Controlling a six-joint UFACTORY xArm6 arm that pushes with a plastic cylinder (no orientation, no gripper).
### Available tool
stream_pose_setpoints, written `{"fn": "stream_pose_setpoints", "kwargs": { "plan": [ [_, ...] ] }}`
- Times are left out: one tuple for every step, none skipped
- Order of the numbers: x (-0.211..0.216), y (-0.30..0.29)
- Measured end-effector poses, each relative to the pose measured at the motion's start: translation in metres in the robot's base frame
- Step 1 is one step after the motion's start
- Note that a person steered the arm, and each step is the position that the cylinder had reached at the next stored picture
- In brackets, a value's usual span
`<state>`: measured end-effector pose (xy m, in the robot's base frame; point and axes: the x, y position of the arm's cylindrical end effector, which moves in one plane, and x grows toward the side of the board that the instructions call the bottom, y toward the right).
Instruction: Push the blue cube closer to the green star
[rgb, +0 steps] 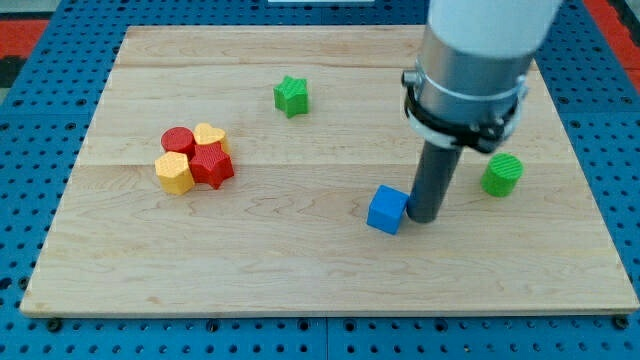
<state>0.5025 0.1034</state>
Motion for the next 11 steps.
{"fn": "stream_pose_setpoints", "kwargs": {
  "plan": [
    [0.009,0.0],
    [0.039,-0.003],
    [0.049,-0.019],
    [0.025,-0.047],
    [-0.025,-0.049],
    [-0.045,-0.049],
    [-0.027,-0.045],
    [-0.024,-0.016],
    [-0.056,-0.007],
    [-0.114,-0.04],
    [-0.146,-0.081]
  ]
}}
